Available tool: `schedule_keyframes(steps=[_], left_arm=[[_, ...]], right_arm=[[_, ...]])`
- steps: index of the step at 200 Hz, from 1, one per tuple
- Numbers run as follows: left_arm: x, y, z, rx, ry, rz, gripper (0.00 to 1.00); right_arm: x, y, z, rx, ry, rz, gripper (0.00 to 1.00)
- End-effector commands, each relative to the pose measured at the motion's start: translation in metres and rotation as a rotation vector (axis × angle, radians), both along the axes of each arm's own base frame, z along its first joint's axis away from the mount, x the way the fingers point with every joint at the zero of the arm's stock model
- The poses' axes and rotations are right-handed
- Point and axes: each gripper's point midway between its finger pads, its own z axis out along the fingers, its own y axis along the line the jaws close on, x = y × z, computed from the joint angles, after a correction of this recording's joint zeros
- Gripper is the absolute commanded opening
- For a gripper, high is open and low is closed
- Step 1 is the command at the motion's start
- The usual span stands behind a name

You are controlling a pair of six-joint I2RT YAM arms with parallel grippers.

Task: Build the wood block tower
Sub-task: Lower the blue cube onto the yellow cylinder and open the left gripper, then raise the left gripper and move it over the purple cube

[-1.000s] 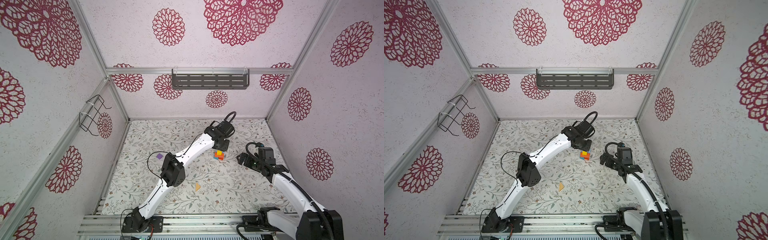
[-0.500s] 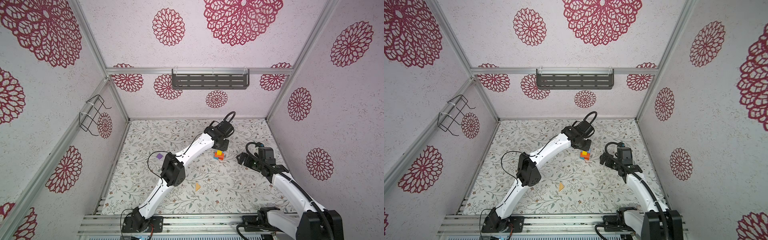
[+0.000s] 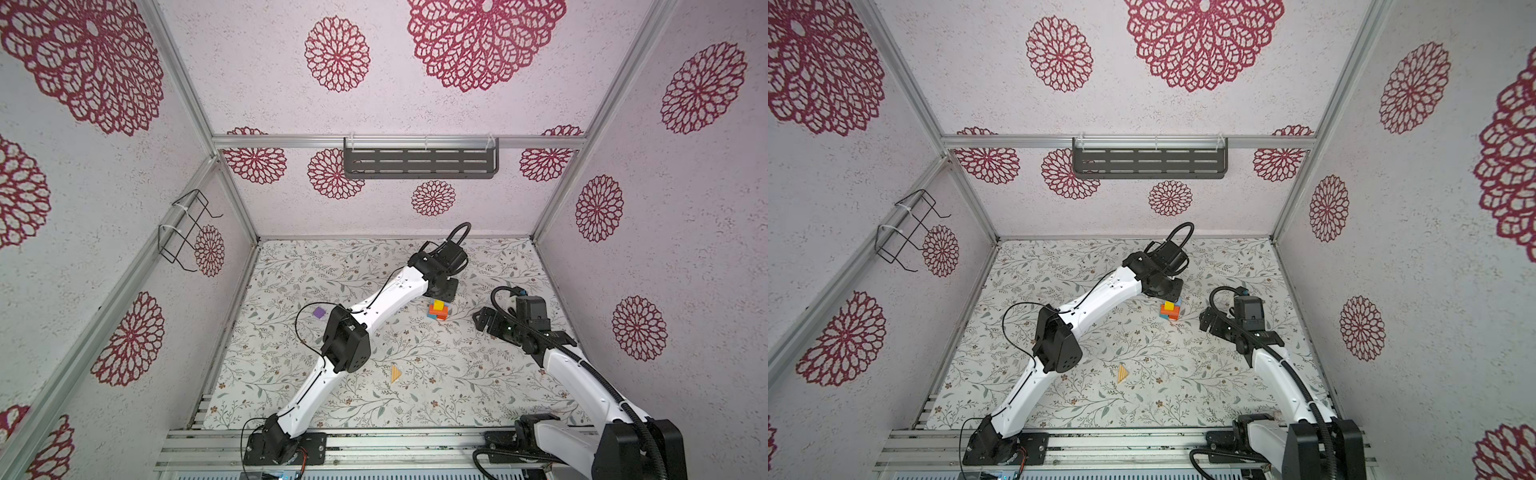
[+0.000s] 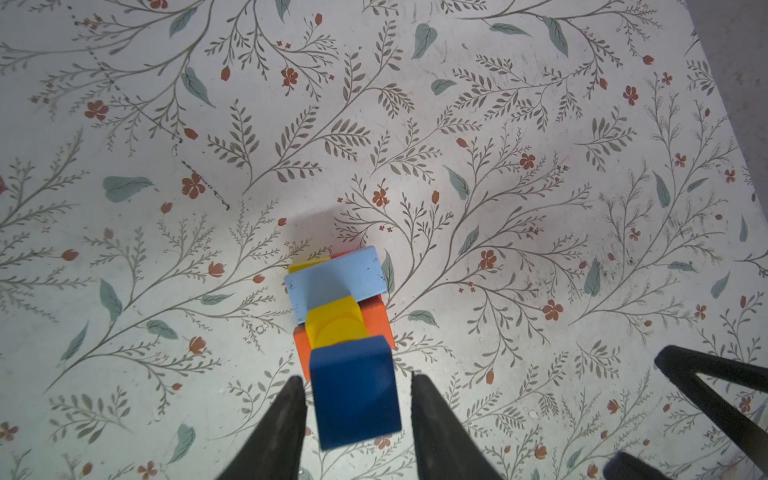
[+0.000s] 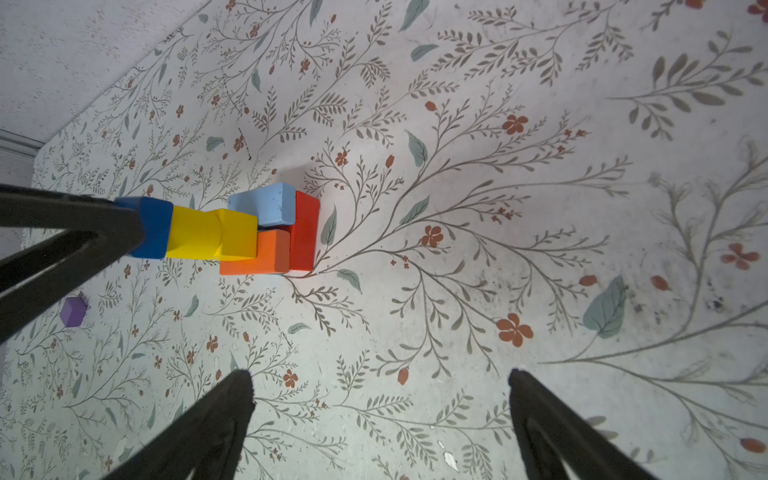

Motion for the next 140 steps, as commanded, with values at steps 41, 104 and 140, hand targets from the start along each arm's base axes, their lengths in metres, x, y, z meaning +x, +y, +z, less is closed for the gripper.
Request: schedule_keyframes(steps=[41,104,140], left_arm=[[0.012,0.004,0.013,-0.007,-0.05,0.013,0.7],[0.02,0.049,0.052,0.042,-0.14,0.086,1.0],[0.019,0.087,0.067,0.073,-0.172,0.14,0.97]], right_arm=[[0.003,0.0,0.009,0.004,-0.04,0.007,0.99],[0.002,-0.004,0.022,-0.023,-0.07,0.003,0.99],[0.004,0.001,0.037,-0.021,-0.094,0.032,0.99]])
